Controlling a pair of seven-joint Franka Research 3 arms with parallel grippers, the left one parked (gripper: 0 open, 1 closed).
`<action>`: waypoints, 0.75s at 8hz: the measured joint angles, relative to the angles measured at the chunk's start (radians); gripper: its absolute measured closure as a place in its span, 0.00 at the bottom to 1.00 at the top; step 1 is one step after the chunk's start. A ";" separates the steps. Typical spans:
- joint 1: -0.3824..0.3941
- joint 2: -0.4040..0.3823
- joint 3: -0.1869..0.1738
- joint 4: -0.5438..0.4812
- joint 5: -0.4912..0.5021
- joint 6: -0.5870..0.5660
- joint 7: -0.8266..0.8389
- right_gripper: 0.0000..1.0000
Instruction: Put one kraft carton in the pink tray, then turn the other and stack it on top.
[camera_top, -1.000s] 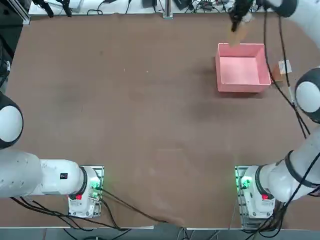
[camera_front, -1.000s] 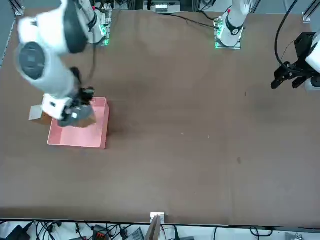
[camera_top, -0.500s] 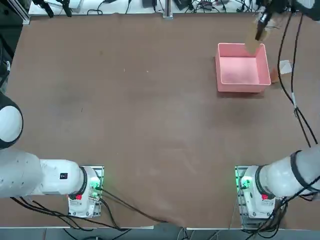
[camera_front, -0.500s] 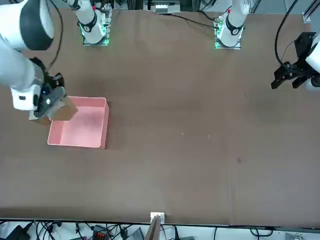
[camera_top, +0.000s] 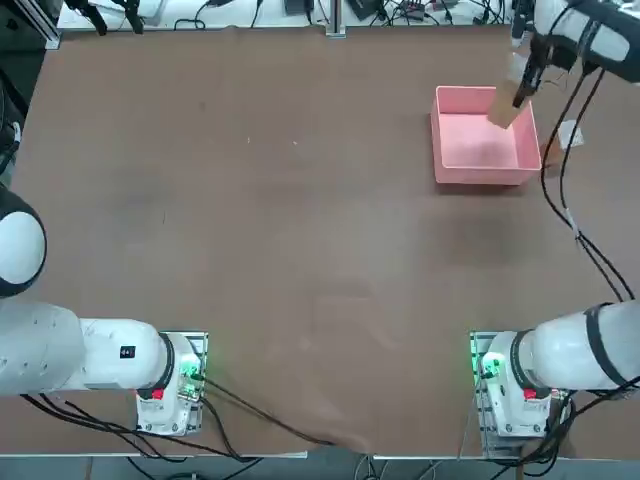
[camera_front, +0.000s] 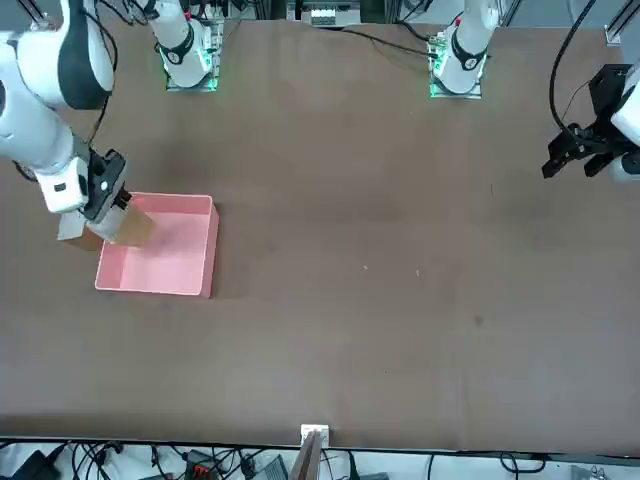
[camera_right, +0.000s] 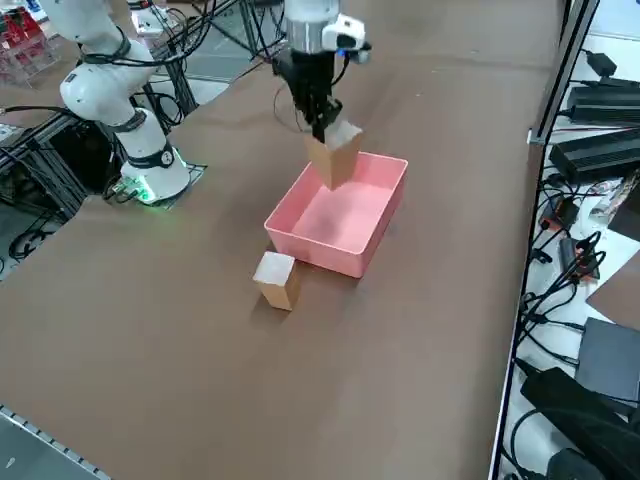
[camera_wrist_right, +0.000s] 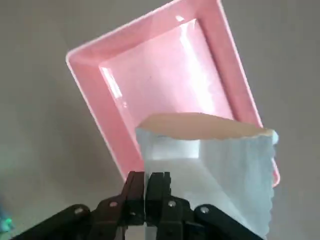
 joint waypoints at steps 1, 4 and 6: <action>-0.005 0.001 0.000 -0.046 0.000 0.083 -0.080 0.99; -0.020 0.021 0.000 -0.172 0.000 0.280 -0.219 0.95; -0.024 0.064 0.001 -0.202 0.000 0.358 -0.269 0.89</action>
